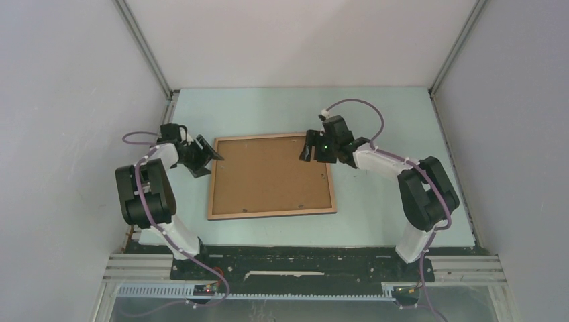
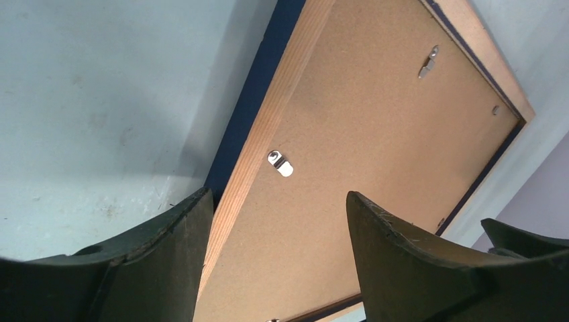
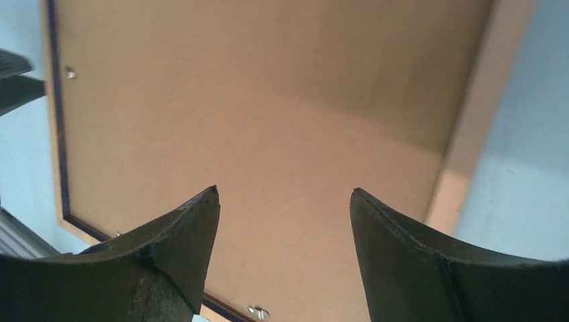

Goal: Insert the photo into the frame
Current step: Move the photo frame to the center of the board.

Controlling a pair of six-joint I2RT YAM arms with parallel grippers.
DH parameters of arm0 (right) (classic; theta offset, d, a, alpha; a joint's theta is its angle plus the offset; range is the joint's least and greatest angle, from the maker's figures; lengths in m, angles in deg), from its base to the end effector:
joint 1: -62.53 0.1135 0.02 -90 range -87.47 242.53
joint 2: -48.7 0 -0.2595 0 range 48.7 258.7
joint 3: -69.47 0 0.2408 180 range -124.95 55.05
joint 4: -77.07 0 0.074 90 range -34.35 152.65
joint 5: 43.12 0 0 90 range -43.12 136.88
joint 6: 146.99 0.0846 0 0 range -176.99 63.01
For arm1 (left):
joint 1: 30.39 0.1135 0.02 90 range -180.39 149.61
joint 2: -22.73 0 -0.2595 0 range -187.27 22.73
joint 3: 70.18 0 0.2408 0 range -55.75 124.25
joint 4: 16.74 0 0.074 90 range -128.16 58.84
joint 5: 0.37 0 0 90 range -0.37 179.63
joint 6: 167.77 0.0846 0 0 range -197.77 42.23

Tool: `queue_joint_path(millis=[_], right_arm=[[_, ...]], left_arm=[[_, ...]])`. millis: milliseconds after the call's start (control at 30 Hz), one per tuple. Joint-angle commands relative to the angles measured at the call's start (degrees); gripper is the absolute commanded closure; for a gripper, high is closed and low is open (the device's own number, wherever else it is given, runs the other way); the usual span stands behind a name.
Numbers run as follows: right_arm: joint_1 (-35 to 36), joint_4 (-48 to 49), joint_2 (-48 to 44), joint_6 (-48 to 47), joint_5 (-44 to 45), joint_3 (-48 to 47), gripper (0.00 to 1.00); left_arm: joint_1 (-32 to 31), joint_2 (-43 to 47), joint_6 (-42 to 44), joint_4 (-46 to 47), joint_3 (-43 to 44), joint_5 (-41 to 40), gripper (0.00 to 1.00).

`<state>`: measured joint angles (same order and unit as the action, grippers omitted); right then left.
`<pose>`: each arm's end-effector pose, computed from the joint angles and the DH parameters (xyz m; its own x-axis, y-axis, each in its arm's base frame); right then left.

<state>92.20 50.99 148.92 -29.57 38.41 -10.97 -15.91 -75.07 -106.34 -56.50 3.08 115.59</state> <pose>0.3435 0.2100 0.1742 -0.8200 0.0571 -0.5695 -0.2266 0.8814 0.4145 0.3378 0.0490 0.1354 -0.7466 -0.6369 -0.1922 -0.4533 0.6985 -0.5538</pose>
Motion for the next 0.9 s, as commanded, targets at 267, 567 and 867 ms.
queue_joint_path(millis=[267,567,867], right_arm=[[3.2,26.8,1.1,3.3,-4.5,8.9,0.24],[-0.5,30.2,-2.1,5.3,-7.8,13.7,0.25],[-1.0,30.9,-2.9,5.7,-8.0,14.8,0.26]], left_arm=[[-11.8,-3.3,-1.3,-0.7,-0.6,-0.2,0.26],[-17.4,-1.2,0.6,-9.8,7.7,-15.9,0.26],[-22.5,-6.8,-3.9,-13.7,13.7,-23.4,0.31]])
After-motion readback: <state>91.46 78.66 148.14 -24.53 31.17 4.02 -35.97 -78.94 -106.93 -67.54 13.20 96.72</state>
